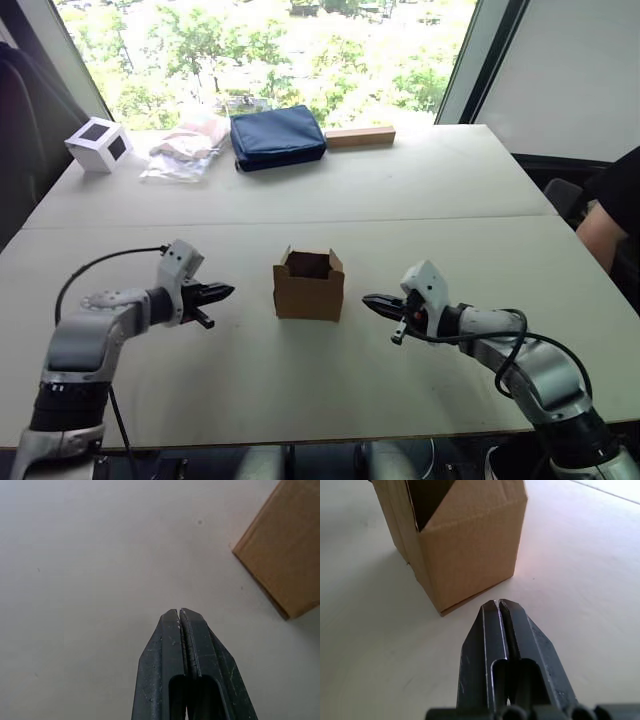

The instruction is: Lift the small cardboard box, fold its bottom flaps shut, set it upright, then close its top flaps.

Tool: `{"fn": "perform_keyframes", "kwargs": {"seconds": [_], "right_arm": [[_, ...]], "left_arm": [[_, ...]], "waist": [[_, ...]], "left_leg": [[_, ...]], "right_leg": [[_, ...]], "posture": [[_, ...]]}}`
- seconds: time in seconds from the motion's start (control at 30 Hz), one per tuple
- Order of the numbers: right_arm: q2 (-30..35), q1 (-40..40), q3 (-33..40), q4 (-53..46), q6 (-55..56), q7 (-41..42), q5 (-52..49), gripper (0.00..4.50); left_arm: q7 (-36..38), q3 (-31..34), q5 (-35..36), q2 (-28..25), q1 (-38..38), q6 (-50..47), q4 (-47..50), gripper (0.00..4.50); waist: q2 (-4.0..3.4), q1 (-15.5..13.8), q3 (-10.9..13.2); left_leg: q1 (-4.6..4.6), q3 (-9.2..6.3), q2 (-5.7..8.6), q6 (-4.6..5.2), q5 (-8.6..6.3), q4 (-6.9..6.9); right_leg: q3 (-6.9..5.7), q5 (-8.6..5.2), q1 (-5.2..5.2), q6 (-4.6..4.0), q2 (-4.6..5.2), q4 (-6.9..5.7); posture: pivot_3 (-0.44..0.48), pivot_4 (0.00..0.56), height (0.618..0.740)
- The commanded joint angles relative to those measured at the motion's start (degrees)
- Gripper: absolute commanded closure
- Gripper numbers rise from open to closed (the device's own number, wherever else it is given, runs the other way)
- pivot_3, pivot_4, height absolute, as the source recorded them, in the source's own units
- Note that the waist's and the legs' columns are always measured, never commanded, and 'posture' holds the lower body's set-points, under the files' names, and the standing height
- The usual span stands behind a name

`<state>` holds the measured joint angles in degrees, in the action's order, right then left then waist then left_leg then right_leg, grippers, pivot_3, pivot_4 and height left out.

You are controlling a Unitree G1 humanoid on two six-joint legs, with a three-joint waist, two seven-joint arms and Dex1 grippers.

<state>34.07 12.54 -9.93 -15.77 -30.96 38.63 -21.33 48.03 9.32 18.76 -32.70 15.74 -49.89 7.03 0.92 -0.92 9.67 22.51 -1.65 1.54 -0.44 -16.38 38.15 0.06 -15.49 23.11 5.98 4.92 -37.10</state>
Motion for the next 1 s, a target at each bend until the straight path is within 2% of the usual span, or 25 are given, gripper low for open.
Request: {"fn": "perform_keyframes", "kwargs": {"seconds": [0.03, 0.3, 0.5, 0.73, 1.0], "right_arm": [[-1.12, 1.56, -0.88, 1.27, 2.98, 1.11, 2.22, 4.5], [-2.97, 4.92, -4.48, 6.93, 6.79, 3.48, 7.47, 4.5], [-3.28, 4.0, -4.28, 5.08, 6.3, 5.57, 7.25, 4.5], [-0.94, 2.68, -3.46, 2.83, 6.91, 6.93, 9.06, 4.5], [5.14, 7.73, 3.03, 6.95, 8.17, 11.18, 7.6, 4.5]], "left_arm": [[-2.23, -1.95, 0.81, 2.08, -0.2, 3.77, 4.45, 4.48], [-3.73, -9.16, -0.1, 4.71, -1.25, 7.67, 5.65, 4.48], [-2.64, -11.82, 1.58, 3.83, -1.48, 6.49, 7.08, 4.48], [-2.68, -9.64, 1.28, 0.57, -2.41, 8.06, 6.04, 4.48], [4.62, -4.42, 7.11, -5.99, 4.85, 7.6, 2.26, 4.48]], "waist": [[0.01, 0.02, -0.01], [-0.02, 0.58, -0.04], [-0.02, 0.51, -0.04], [-0.02, 0.5, -0.04], [-0.02, 0.36, -0.03]], "left_leg": [[0.0, -0.01, 0.02, -0.01, 0.0, 0.0], [-0.02, 0.03, 0.03, -0.02, 0.01, -0.06], [-0.02, 0.03, 0.01, -0.02, 0.0, -0.06], [-0.03, 0.02, 0.0, -0.01, 0.0, -0.06], [-0.03, 0.03, 0.0, -0.01, 0.0, -0.06]], "right_leg": [[-0.03, 0.0, 0.0, 0.0, 0.03, 0.0], [-0.08, 0.01, 0.05, 0.0, -0.01, 0.01], [-0.06, 0.0, 0.04, -0.01, -0.15, 0.0], [-0.06, 0.0, 0.03, -0.01, -0.16, 0.02], [-0.09, 0.0, 0.02, -0.01, -0.17, 0.07]], "posture": [[0.0, 0.15, 0.737], [0.0, 0.15, 0.737], [0.0, 0.15, 0.737], [0.0, 0.15, 0.737], [0.0, 0.15, 0.737]]}}
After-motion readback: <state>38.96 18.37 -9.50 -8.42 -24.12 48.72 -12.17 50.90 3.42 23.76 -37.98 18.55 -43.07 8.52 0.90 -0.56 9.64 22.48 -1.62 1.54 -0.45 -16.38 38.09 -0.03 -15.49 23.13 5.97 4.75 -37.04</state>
